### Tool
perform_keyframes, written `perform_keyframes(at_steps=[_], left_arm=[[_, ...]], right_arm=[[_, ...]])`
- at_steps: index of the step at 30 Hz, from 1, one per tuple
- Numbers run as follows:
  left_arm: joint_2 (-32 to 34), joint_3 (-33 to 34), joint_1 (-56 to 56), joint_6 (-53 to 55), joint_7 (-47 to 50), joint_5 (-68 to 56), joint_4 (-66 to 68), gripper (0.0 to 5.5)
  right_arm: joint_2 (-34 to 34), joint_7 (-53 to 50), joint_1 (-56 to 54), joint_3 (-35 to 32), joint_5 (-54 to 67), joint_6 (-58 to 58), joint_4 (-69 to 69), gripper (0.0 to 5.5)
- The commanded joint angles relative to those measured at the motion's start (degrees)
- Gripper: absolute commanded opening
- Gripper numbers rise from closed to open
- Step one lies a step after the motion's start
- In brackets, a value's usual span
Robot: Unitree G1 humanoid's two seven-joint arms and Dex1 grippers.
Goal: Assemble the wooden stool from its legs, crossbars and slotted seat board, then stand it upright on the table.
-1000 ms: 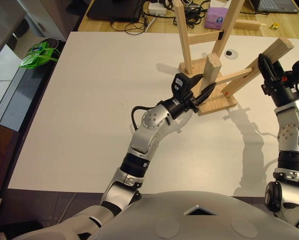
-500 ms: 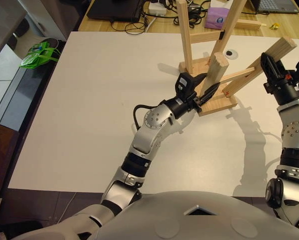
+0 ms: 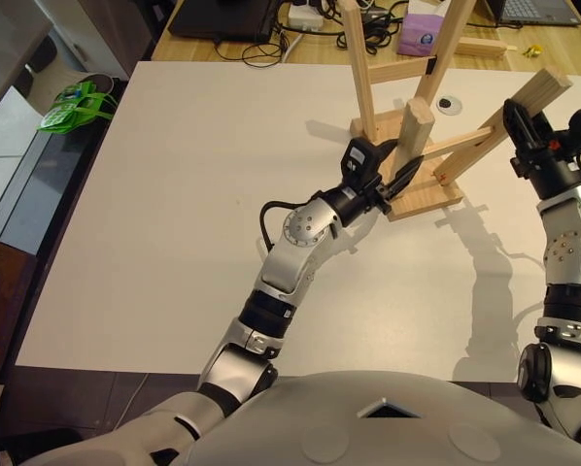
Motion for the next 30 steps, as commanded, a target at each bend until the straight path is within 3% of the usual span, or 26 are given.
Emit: perform_keyframes(at_steps=[1, 5, 12, 21, 27, 30], left_arm=[[-3.12, 1.17, 0.10, 0.62, 2.21, 0.18, 1.48, 2.22], [-3.67, 1.16, 0.03, 0.43, 2.23, -0.43, 1.41, 2.22], [-3.37, 1.14, -0.13, 0.73, 2.17, -1.25, 0.90, 3.46], [-2.86, 0.54, 0.25, 1.21, 1.51, -1.40, 0.13, 3.49], [-2.24, 0.67, 1.42, 1.03, 1.17, -1.60, -1.16, 3.49], [-1.85, 0.63, 2.27, 1.04, 1.14, -1.60, -2.33, 3.49]], right_arm=[[1.50, -1.41, 3.68, 3.22, -4.82, 2.81, 4.81, 1.00], [1.65, -0.17, 4.28, 3.80, -5.89, 0.54, 4.53, 1.88], [2.74, -1.05, 4.15, 2.27, -5.01, -1.13, 4.31, 2.99], [0.60, 4.87, 8.22, 2.67, -9.28, -7.89, 3.86, 4.54], [-4.17, 15.60, 15.51, 4.61, -6.95, -3.80, -5.37, 4.54], [-8.91, 22.45, 17.22, 3.51, 0.61, 5.01, -14.48, 4.02]])
